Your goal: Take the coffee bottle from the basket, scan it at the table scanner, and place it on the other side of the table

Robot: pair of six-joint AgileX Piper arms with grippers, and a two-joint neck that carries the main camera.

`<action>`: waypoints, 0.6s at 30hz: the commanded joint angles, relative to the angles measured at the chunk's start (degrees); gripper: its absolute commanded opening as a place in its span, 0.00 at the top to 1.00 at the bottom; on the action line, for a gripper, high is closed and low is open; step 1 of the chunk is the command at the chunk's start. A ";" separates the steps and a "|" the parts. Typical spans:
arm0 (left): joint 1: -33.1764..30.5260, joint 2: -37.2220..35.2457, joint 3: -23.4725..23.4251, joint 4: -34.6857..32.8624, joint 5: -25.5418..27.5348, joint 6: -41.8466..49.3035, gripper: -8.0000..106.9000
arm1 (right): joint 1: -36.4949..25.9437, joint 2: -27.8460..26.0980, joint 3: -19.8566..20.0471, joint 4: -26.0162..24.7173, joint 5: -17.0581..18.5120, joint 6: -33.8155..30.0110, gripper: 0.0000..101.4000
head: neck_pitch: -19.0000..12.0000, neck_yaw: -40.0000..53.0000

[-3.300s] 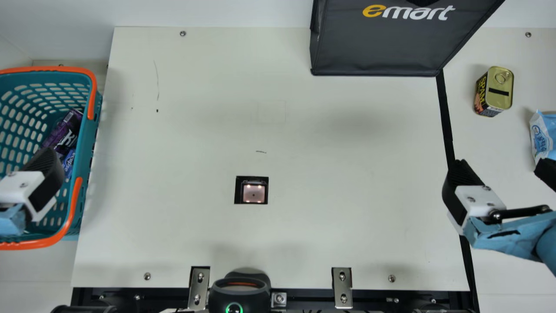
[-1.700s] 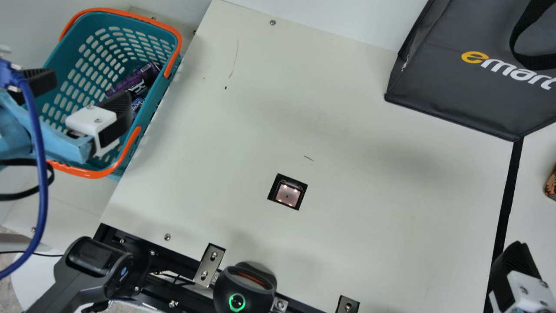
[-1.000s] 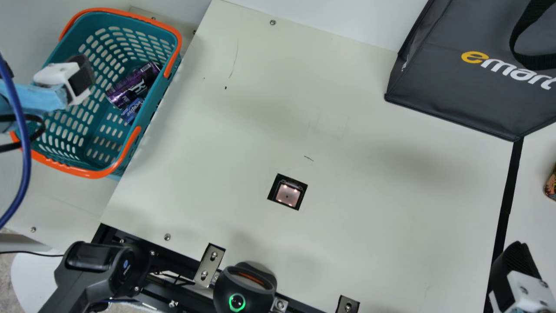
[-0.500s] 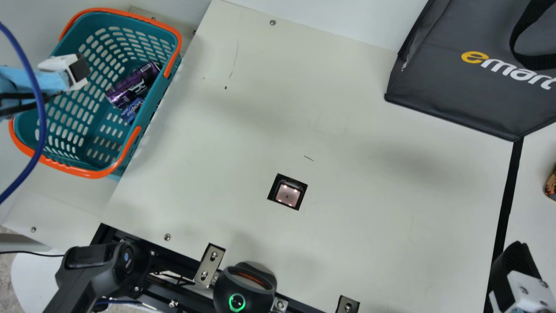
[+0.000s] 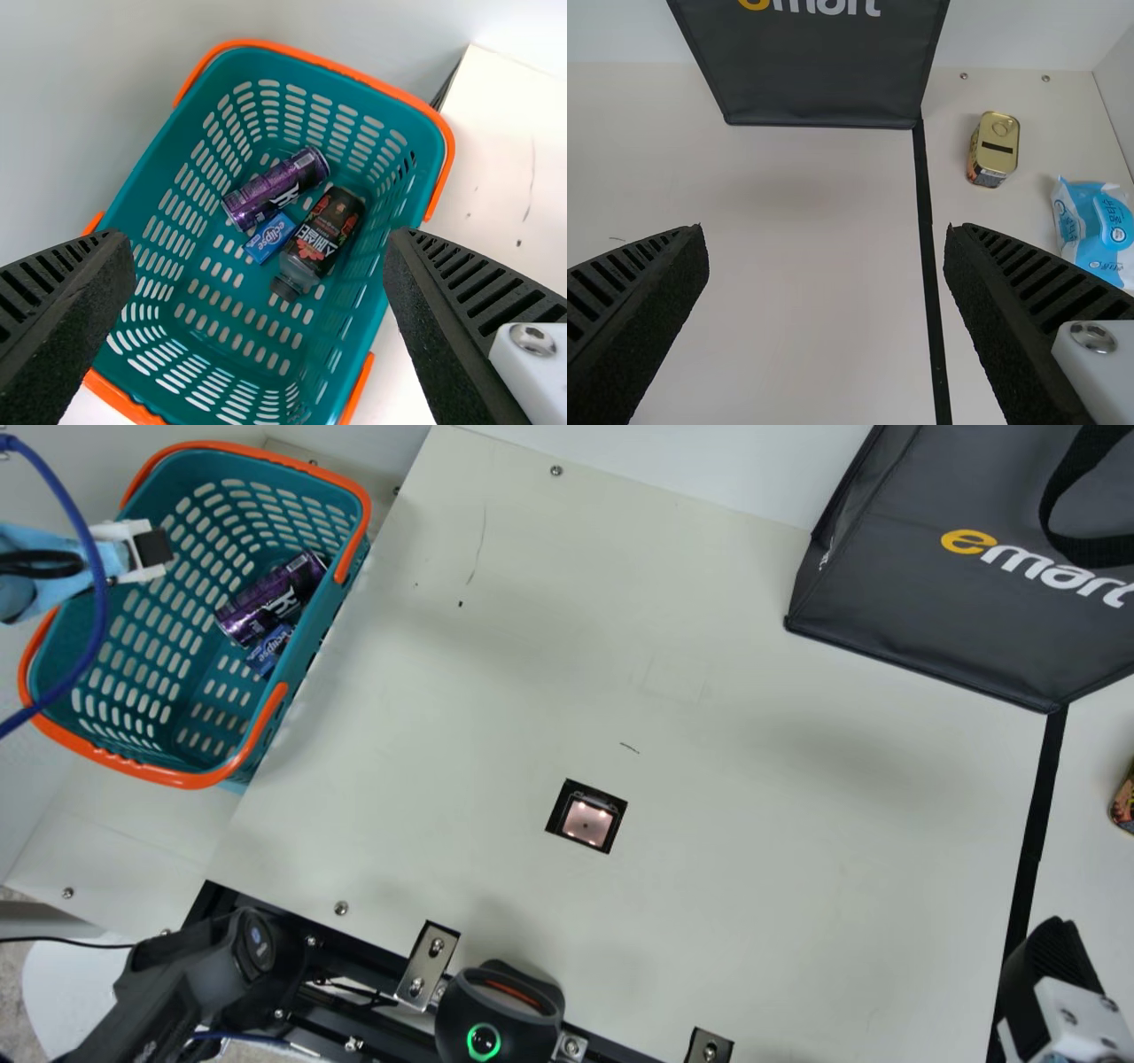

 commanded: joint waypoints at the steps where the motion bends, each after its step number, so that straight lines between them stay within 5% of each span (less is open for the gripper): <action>1: 0.68 2.12 -0.64 -1.10 0.08 3.30 0.15 | 0.00 0.00 0.00 0.00 0.00 0.00 0.06 | -1.57 0.23; 18: 1.21 16.94 -6.96 -4.54 1.10 15.24 0.15 | 0.00 0.00 0.00 0.00 0.00 0.00 0.06 | -1.57 0.23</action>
